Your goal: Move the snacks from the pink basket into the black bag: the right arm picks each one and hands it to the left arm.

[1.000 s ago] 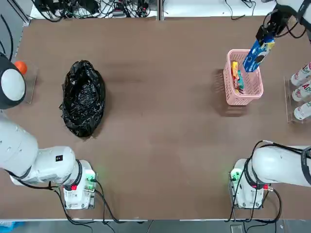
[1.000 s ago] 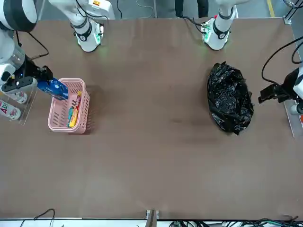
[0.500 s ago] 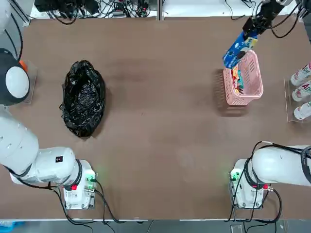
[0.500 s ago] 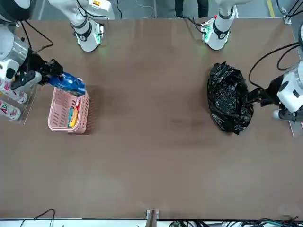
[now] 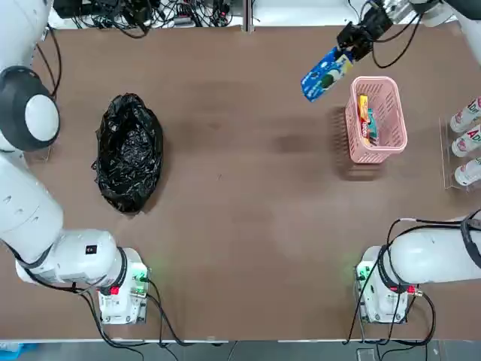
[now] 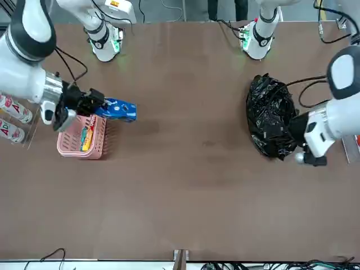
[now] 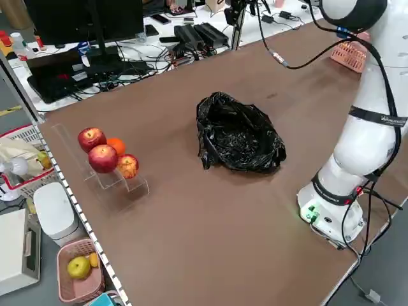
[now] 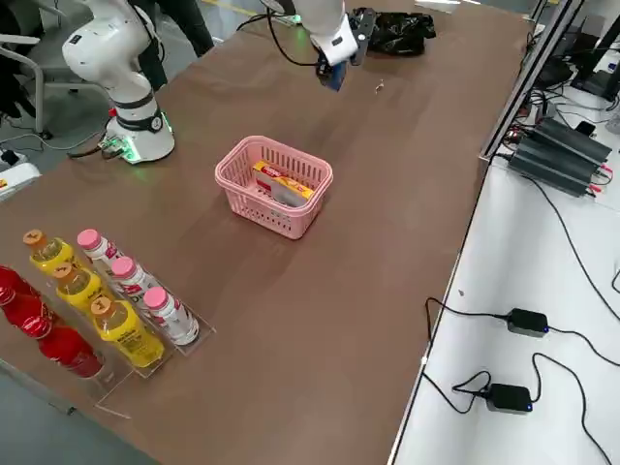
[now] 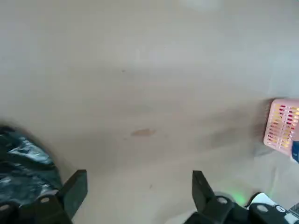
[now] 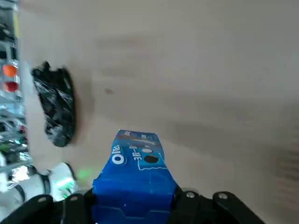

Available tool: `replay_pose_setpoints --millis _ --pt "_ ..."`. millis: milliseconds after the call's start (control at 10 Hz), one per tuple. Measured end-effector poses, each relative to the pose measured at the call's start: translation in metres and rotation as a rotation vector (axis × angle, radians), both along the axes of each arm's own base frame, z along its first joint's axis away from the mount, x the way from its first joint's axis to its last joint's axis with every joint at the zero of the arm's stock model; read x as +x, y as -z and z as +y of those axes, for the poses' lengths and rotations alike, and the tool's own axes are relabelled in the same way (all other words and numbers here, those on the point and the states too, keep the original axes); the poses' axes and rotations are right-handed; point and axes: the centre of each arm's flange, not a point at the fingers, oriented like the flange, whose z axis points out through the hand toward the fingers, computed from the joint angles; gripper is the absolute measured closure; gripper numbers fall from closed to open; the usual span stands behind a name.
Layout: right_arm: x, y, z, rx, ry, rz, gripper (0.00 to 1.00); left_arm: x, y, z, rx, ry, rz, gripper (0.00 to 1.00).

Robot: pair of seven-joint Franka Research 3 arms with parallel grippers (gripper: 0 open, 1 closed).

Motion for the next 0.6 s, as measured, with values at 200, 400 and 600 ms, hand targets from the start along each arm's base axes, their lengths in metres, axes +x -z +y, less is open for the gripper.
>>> replay_pose_setpoints --millis 200,400,600 --pt "0.002 -0.001 0.044 0.092 0.059 0.009 0.56 -0.003 0.014 -0.041 -0.021 0.012 0.022 0.02" --pt "-0.003 -0.01 0.088 0.17 0.104 0.029 0.56 -0.002 0.023 -0.065 -0.109 -0.035 0.019 0.02" --pt "-0.007 -0.025 0.134 0.211 0.158 0.059 0.56 -0.007 0.028 -0.087 -0.183 -0.054 0.024 0.03"
